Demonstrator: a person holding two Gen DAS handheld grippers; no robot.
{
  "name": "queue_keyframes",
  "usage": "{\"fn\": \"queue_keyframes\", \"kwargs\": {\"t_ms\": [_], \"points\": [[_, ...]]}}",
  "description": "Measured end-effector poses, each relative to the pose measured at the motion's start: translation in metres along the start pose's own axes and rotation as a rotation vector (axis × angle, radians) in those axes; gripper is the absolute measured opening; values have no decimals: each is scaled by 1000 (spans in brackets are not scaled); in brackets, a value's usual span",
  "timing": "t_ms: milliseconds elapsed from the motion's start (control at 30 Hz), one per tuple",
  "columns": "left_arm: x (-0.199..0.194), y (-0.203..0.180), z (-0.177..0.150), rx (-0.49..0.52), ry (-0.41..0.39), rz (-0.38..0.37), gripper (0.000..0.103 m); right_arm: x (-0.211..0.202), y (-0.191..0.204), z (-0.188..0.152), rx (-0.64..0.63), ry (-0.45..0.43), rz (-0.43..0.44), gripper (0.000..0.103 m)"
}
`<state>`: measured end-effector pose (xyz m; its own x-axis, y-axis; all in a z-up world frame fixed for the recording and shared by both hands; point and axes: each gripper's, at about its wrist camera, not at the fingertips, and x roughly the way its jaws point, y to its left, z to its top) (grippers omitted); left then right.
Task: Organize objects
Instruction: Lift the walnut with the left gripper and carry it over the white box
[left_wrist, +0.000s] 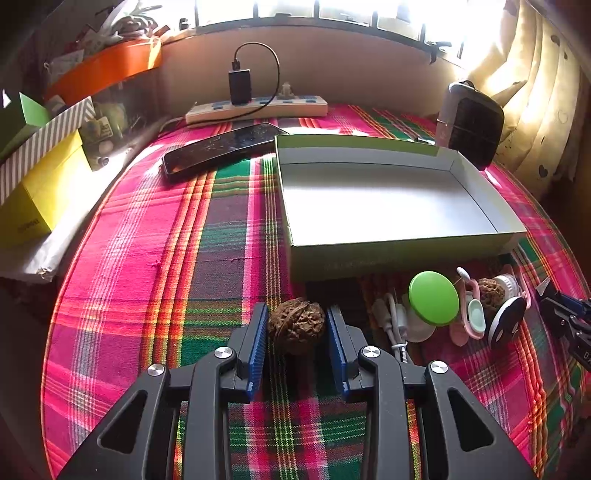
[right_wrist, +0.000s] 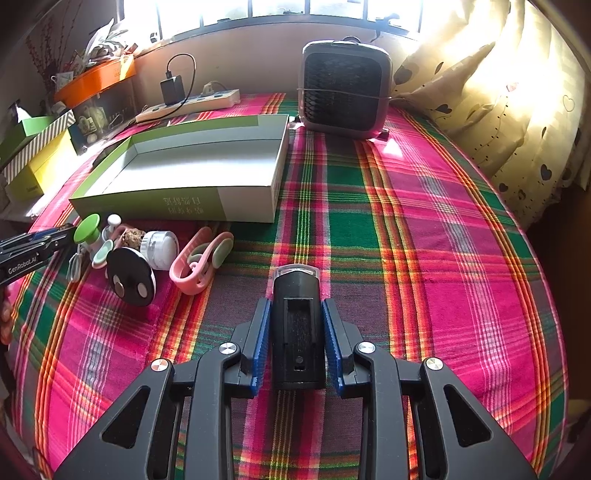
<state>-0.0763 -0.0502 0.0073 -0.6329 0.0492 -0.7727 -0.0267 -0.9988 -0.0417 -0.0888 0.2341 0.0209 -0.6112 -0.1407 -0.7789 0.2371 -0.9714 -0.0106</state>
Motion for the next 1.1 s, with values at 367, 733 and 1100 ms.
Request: {"fn": "queue_keyframes", "kwargs": {"t_ms": [367, 733, 1100], "points": [[-23, -3, 15, 12, -36, -30, 29, -16, 7, 24, -27, -53, 16, 29], [-30, -6, 48, 28, -66, -46, 29, -21, 19, 69, -65, -106, 61, 29], [-11, -13, 77, 37, -65, -24, 29, -2, 34, 117, -89, -105, 79, 29]]}}
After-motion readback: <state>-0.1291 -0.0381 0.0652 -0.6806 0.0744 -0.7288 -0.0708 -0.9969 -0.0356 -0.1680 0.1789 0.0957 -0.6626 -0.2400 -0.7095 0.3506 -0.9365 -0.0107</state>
